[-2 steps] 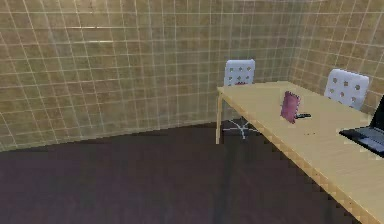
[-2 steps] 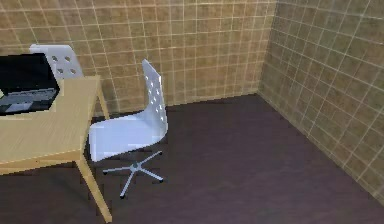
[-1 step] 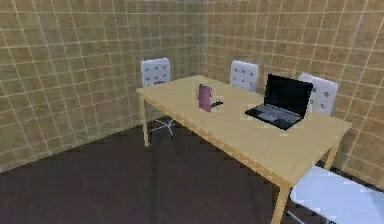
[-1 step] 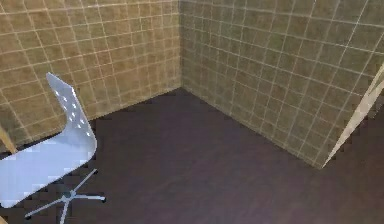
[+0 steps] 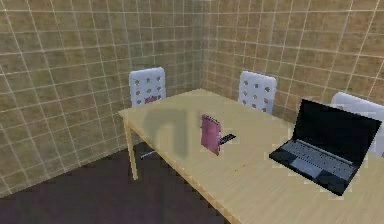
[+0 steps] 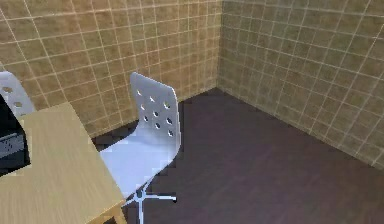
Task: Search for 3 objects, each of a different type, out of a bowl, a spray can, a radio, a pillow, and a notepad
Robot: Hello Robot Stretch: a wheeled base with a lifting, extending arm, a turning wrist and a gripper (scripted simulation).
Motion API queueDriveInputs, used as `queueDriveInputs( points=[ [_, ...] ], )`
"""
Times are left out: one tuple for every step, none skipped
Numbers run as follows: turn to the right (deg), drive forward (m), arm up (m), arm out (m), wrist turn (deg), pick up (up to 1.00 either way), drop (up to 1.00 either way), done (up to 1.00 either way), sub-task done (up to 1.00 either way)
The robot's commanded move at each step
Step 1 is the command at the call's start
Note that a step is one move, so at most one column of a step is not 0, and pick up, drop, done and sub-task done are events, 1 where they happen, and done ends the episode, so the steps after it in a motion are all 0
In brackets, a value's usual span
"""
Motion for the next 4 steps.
queueDriveInputs(
  points=[
    [0.0,0.00,0.00,0.00,0.0,0.00,0.00,0.00,1.00],
    [-45.0,0.00,0.00,0.00,0.0,0.00,0.00,0.00,0.00],
    [-45.0,0.00,0.00,0.00,0.0,0.00,0.00,0.00,0.00],
    [-45.0,0.00,0.00,0.00,0.0,0.00,0.00,0.00,0.00]
  ],
)
